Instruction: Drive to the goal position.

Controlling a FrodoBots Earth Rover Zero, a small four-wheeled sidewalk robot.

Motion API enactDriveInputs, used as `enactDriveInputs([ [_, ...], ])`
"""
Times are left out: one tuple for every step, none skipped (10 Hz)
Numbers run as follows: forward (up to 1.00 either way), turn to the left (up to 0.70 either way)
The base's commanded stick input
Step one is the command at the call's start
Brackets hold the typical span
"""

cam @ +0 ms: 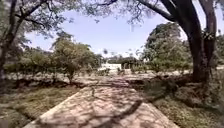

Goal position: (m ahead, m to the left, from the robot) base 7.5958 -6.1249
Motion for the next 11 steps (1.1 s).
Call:
enactDriveInputs([
  [0.0, 0.0],
  [0.0, 0.0],
  [0.0, 0.0],
  [0.0, 0.0],
  [0.0, 0.0],
  [0.0, 0.0],
  [0.5, 0.0],
  [0.5, 0.0],
  [0.5, 0.01],
  [0.5, 0.06],
  [0.5, 0.12],
])
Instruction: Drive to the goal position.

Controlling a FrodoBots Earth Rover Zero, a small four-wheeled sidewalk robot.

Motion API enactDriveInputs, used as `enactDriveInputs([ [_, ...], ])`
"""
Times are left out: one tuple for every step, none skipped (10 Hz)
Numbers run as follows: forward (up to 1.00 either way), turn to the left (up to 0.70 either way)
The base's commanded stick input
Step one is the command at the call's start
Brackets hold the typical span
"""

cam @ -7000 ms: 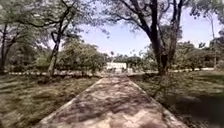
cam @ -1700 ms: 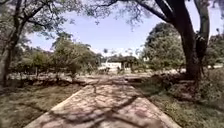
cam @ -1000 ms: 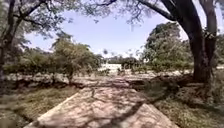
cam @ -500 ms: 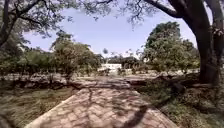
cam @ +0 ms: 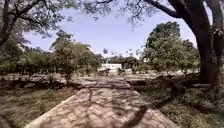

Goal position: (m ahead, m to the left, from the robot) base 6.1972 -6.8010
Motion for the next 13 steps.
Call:
enactDriveInputs([
  [0.5, 0.5],
  [0.5, 0.5],
  [0.5, 0.0],
  [0.5, 0.0],
  [0.5, 0.0],
  [0.5, 0.0],
  [0.5, 0.0],
  [0.5, 0.0],
  [0.5, 0.0],
  [0.5, 0.0],
  [0.5, 0.0],
  [0.5, 0.0],
  [0.5, 0.0],
])
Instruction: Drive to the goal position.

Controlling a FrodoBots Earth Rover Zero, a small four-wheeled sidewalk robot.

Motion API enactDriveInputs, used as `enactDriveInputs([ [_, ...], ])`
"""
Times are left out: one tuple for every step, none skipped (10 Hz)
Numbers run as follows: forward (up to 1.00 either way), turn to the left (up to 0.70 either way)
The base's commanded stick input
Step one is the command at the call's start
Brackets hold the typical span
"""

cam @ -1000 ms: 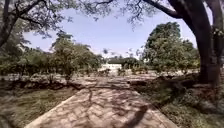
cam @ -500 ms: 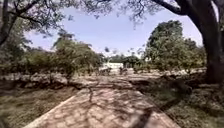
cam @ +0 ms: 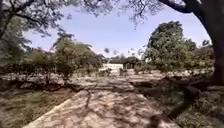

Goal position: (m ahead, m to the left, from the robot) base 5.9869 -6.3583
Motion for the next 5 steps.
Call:
enactDriveInputs([
  [0.5, 0.0],
  [0.5, 0.5],
  [0.5, 0.5],
  [0.5, 0.37],
  [0.5, 0.16],
])
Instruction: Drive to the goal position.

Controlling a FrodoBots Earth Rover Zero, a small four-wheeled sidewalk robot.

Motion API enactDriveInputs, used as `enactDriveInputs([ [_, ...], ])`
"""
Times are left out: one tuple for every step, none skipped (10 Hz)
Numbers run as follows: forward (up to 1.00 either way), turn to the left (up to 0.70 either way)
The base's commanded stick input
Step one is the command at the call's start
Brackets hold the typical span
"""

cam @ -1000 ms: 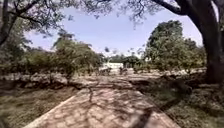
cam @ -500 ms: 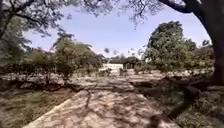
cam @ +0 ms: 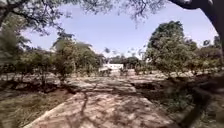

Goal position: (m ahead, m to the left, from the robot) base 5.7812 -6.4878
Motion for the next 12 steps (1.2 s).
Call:
enactDriveInputs([
  [0.5, 0.0],
  [0.5, 0.0],
  [0.5, 0.0],
  [0.5, 0.0],
  [0.5, 0.0],
  [0.5, 0.0],
  [0.5, 0.0],
  [0.5, 0.0],
  [0.5, 0.0],
  [0.5, 0.0],
  [0.5, 0.0],
  [0.5, 0.0],
])
